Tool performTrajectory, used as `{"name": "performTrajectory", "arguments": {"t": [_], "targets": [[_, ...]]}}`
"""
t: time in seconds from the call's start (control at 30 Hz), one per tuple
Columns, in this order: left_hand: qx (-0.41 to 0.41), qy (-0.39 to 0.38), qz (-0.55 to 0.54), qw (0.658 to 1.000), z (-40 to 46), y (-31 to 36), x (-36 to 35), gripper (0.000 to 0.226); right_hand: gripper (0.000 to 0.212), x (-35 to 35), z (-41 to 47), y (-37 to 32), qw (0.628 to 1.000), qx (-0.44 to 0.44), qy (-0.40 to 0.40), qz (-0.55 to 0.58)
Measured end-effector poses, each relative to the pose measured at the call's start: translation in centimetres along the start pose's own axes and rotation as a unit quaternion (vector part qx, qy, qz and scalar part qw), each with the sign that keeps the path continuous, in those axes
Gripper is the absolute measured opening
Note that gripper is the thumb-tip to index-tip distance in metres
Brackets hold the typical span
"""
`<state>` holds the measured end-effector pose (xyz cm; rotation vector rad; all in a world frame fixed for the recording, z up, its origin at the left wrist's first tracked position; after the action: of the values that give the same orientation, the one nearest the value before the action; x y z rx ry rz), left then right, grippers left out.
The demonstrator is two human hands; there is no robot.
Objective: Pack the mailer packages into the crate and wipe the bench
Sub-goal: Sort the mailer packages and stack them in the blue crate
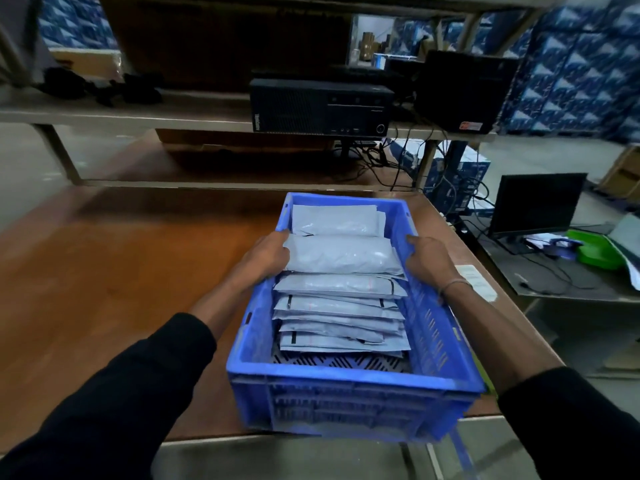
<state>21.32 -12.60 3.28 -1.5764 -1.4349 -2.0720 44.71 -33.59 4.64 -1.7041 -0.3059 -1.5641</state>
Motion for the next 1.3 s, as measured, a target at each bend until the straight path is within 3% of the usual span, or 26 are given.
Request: {"name": "performTrajectory", "arguments": {"t": [0.43,0.63,0.73,0.97,1.07,1.3], "targets": [[-0.109,0.014,-0.022,0.994,-11.1,3.7,3.2,0.038,0.049,5.3,-15.6,0.4,0.993,-0.081,0.071,0.037],[-0.176,-0.032,-0.034,0.983,-13.9,9.3,1.2,0.025,0.056,9.3,-22.3,4.7,0.981,-0.146,0.116,0.046],[-0.211,-0.06,-0.044,0.975,-15.0,12.5,-0.8,0.031,0.056,11.1,-25.1,7.8,0.976,-0.169,0.132,0.032],[-0.305,-0.136,-0.059,0.941,-16.9,23.3,-9.9,0.04,0.058,16.1,-32.5,18.9,0.946,-0.267,0.183,0.025],[-0.329,-0.144,-0.066,0.931,-19.1,28.7,-14.4,0.031,0.058,17.9,-35.8,24.0,0.932,-0.3,0.204,0.014],[-0.374,-0.197,-0.058,0.904,-22.6,38.6,-25.2,0.045,0.056,20.1,-42.2,34.5,0.894,-0.372,0.246,0.024]]}}
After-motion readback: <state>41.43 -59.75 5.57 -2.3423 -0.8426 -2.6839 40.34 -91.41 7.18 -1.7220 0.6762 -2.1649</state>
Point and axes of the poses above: each hand's wrist, its own z-axis towards the middle knuckle, its own x-axis out of the back of the hand, y = z × x, the point moved 1 cm from there along z, towards the middle knuckle, and after that the axes turned 3 degrees about -z, right-handed, at the moved point
